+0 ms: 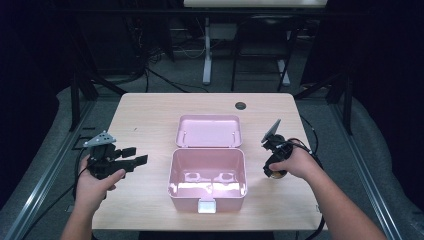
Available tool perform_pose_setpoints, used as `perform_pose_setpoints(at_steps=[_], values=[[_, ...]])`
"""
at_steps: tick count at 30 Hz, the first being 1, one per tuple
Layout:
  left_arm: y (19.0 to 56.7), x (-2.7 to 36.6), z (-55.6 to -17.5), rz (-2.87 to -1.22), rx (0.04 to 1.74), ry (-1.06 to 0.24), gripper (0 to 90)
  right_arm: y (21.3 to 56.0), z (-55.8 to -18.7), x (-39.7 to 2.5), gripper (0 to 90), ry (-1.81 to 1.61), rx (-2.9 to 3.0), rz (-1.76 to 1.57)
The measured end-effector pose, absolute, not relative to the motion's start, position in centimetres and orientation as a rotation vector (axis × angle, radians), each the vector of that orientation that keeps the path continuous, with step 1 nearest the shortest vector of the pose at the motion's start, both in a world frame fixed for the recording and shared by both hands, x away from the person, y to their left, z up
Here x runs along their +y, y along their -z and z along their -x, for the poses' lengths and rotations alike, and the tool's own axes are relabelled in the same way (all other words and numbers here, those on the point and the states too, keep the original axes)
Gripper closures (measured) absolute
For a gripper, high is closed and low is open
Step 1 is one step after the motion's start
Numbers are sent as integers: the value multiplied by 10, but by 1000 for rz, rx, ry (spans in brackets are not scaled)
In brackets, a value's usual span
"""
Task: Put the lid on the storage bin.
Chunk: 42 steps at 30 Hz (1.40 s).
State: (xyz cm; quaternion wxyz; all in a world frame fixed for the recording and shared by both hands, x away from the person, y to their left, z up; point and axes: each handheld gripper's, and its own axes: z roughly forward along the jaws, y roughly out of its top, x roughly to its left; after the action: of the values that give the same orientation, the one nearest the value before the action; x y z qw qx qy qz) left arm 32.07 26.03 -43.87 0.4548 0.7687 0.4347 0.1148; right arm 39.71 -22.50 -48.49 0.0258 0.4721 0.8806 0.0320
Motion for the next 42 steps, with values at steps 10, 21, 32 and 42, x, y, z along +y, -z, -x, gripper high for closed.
perform_pose_setpoints(at_steps=[10, 21, 32, 42], values=[[439, 260, -321, -1894, 1074, -278, 393, 472, -397, -217, 197, -98, 2737, -1418], [439, 260, -321, -1895, 1074, -278, 393, 459, -398, -209, 197, -90, 2756, -1373], [439, 260, -321, -1897, 1073, -278, 393, 448, -398, -202, 197, -100, 2777, -1334], [440, 260, -321, -1894, 1074, -283, 393, 436, -398, -192, 197, -99, 2817, -1269]])
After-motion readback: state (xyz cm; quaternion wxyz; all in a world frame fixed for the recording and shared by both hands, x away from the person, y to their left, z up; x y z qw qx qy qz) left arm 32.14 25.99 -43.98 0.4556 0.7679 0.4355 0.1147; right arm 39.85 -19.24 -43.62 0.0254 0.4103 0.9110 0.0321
